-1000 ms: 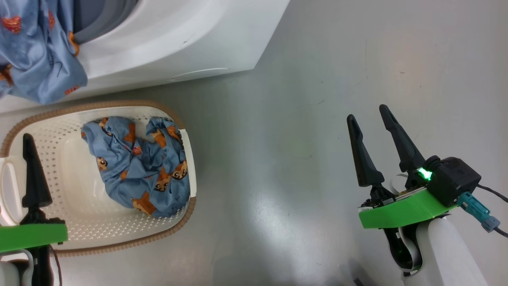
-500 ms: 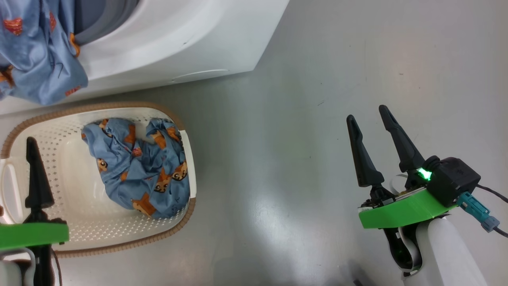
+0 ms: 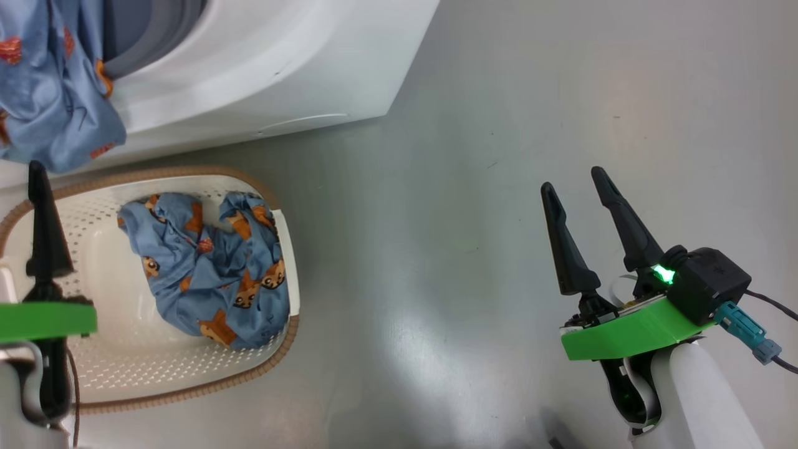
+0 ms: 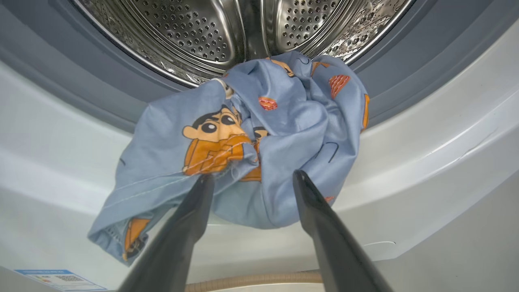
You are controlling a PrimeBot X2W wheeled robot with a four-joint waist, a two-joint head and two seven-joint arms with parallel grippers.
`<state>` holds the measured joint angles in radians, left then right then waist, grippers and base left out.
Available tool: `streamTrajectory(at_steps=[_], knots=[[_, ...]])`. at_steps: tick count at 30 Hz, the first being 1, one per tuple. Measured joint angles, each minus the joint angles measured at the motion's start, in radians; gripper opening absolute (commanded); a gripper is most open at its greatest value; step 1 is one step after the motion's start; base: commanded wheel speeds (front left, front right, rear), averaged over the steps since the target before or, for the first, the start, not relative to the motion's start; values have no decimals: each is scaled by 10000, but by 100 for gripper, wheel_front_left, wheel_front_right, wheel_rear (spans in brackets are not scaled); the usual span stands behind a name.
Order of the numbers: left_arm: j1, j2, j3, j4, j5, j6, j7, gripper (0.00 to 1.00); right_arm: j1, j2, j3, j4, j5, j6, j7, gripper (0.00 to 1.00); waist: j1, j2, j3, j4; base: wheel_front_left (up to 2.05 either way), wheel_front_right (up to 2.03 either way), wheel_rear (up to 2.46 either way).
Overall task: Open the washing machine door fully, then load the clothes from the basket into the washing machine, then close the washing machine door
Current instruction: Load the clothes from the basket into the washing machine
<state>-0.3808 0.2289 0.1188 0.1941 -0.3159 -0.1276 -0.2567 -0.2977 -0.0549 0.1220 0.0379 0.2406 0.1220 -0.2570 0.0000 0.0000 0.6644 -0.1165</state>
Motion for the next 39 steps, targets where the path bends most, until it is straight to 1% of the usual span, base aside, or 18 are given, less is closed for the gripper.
streamTrajectory(at_steps=[3,14,22,23,24,25,26,33,39], knots=[[-378,153,-109,278,67,0,102,100,1,-2,-4,4,17,0,0,100,0,0,1,-57,0,0,0],[-1561,512,-261,1482,31,13,1279,100,4,0,54,4,117,0,0,100,0,0,74,-230,0,0,0],[-2210,554,-221,2027,-669,13,1427,100,4,2,65,8,192,0,0,100,0,0,202,-300,0,0,0],[-2266,554,-230,2084,-784,13,1469,72,4,2,63,12,192,0,0,100,0,0,205,-298,0,0,0],[-2291,583,-278,2111,-848,13,1513,36,4,2,63,23,192,0,0,100,0,0,203,-296,0,0,0],[-2305,596,-295,2136,-932,13,1522,3,4,2,61,31,194,0,0,100,0,0,200,-293,0,0,0],[-2337,606,-311,2192,-1066,12,1546,0,4,2,61,38,196,0,0,100,0,1,195,-291,0,0,0],[-2324,786,-805,2270,-1191,12,1394,0,4,2,17,75,207,0,0,100,0,0,89,-225,0,0,0],[-2166,913,-1108,1285,-1189,0,853,0,6,0,-77,100,205,0,0,100,0,0,-54,-66,0,0,0]])
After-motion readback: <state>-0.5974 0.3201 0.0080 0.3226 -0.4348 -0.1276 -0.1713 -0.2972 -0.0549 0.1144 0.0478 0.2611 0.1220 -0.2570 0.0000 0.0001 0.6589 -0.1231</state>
